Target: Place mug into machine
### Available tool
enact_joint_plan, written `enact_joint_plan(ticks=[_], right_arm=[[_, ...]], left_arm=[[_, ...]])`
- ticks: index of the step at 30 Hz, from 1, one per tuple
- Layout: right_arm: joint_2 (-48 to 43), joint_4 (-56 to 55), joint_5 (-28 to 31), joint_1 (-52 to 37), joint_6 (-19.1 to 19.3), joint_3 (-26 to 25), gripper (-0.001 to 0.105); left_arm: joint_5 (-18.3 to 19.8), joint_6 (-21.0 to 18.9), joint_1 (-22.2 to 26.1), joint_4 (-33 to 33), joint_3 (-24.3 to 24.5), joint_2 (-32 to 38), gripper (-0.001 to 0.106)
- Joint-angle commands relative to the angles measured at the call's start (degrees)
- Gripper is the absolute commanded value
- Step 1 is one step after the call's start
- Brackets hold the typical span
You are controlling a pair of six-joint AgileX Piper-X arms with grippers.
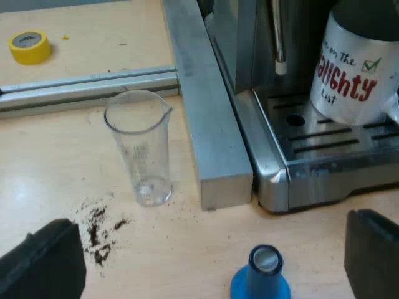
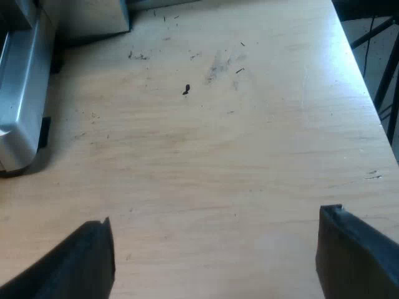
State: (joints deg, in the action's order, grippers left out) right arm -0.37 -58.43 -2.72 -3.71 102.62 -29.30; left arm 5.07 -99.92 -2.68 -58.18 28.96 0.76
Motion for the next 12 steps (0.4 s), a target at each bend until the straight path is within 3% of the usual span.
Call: enact_joint_plan(ticks=[1, 12], right_arm=[[-2.5, 0.5, -0.2, 0.1, -0.1, -0.4, 0.069], [-2.5, 0.5, -0.2, 0.1, -0.1, -0.4, 0.069]], left_arm=[[-0.6, -0.1, 0.0, 1.8, -0.5, 7.9, 0.085], [-0.6, -0.1, -0.1, 2.0, -0.6, 8.1, 0.085]])
